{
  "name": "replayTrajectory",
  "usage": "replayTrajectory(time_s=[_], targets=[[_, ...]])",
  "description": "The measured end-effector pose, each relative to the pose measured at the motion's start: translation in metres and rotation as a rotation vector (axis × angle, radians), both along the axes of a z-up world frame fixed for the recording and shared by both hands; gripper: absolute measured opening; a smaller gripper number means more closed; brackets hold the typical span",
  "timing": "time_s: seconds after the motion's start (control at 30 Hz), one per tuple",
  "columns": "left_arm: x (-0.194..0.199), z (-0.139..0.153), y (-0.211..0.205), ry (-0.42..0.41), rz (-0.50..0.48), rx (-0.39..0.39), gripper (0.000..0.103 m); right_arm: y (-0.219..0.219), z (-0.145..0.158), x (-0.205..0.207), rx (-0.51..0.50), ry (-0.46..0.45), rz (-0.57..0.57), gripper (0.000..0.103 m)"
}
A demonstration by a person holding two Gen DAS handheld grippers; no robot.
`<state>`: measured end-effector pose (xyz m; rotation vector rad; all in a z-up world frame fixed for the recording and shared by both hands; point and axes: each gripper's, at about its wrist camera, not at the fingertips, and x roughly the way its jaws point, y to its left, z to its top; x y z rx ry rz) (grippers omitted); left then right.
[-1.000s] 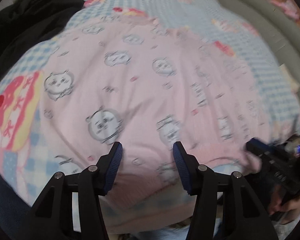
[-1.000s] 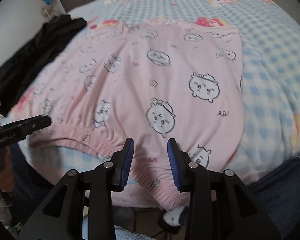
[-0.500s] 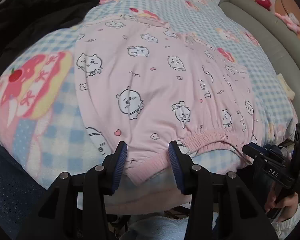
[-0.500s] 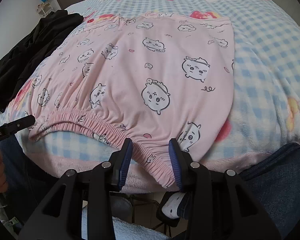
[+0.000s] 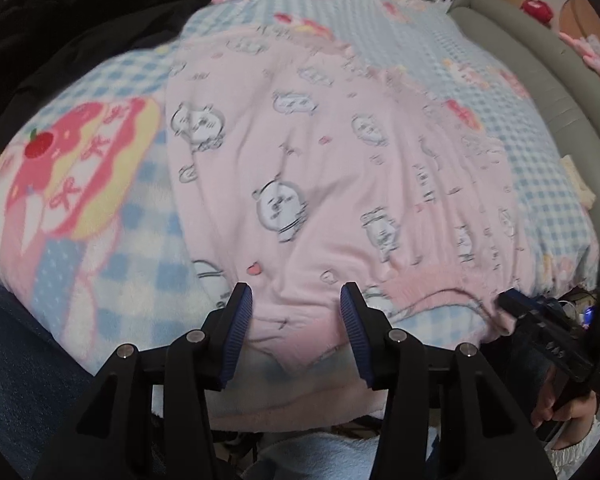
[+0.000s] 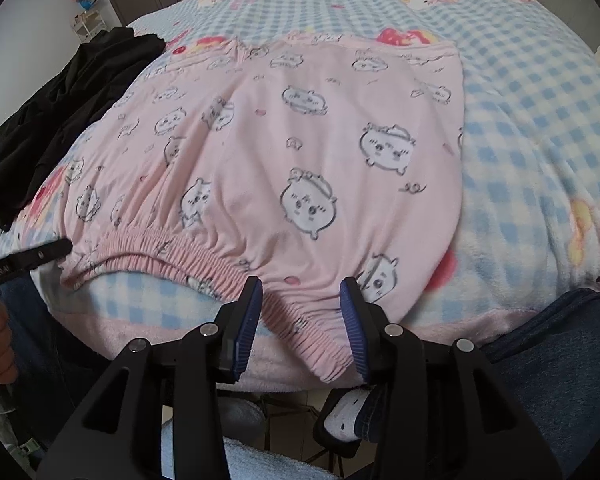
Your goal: Fold clothes
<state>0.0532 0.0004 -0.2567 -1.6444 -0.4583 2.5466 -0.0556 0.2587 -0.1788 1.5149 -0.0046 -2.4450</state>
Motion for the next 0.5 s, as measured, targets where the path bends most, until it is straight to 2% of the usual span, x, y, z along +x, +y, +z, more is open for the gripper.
replayTrajectory(time_s=[0.07,0.13,0.3,0.37,0.5], targets=[[0.000,-0.009,-0.001,-0.041,0.003,-0.016,0.047,0.005,-0.004,-0.002,0.004,-0.022,-0.015,0.041],[0.003,-0.003,0.002,-0.035,-0.007,-0.042,0.047,0.015,-0.006,-0.002,-0.015,-0.035,-0.040,0.041],[0.004,0.019,0.012,0.013,-0.028,-0.110,0.047,0.055,0.003,-0.002,-0.193,-0.048,-0.159,0.042],[0.002,0.024,0.013,0.026,-0.034,-0.112,0.047,0.060,0.003,-0.004,-0.160,-0.042,-0.178,0.049],[-0.006,0.023,0.013,0.019,-0.043,-0.134,0.047,0.059,-0.007,-0.005,-0.110,-0.065,-0.173,0.052]])
